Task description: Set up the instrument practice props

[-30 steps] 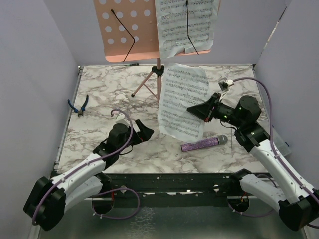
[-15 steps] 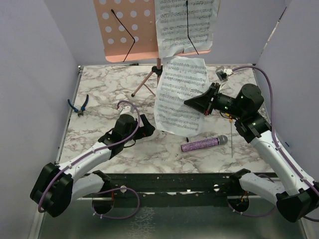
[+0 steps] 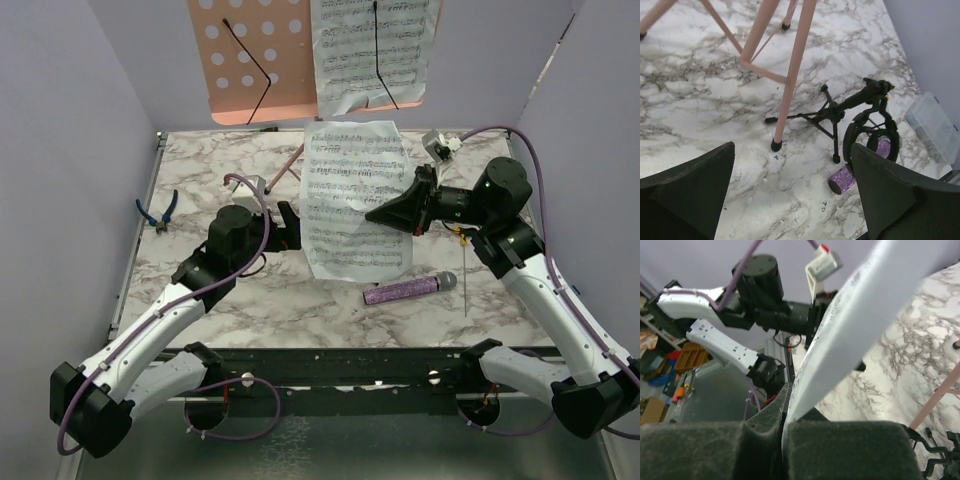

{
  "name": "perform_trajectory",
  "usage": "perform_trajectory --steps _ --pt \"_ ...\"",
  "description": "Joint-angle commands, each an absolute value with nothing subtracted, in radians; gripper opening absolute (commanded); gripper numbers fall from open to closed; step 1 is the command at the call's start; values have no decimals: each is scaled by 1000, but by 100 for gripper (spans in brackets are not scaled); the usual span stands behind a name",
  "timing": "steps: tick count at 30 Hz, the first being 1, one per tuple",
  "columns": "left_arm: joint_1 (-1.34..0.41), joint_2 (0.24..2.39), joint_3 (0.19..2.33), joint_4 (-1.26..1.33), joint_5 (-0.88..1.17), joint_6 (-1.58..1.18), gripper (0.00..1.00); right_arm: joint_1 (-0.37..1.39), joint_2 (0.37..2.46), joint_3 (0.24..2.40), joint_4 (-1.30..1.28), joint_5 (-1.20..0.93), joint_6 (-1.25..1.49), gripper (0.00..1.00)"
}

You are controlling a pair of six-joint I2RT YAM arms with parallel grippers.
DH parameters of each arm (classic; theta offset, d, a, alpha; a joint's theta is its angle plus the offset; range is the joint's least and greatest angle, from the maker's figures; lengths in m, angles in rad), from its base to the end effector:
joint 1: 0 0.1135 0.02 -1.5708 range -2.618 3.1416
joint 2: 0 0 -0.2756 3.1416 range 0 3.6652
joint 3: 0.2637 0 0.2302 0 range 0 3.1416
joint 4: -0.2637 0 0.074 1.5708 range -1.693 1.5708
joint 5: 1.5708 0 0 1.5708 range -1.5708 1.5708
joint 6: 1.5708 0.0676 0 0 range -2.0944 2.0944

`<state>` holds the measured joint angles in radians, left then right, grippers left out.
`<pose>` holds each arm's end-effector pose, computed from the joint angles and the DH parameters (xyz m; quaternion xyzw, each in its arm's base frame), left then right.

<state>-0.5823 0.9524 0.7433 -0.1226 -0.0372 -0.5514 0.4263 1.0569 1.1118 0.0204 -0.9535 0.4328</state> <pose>0.1884 -0.1210 0.3045 0.0018 0.8141 -0.2990 0.4979 0.1738 0.1395 0.4341 -0.3345 0.6053 0.5550 0.4623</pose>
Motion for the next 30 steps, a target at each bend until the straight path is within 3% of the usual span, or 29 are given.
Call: perform_trajectory --steps 1,6,12,30 --pt "-578 900 834 -214 -69 -459 99 426 1066 1152 -42 -1105 366 0" --pt "-578 845 887 -261 -154 -439 99 427 1072 1178 -140 -1142 293 0" --pt "-578 790 945 -280 -216 -410 99 427 1044 1177 -38 -1073 343 0" --pt "-578 967 1393 -349 -32 -345 85 426 1145 1496 7 -766 379 1"
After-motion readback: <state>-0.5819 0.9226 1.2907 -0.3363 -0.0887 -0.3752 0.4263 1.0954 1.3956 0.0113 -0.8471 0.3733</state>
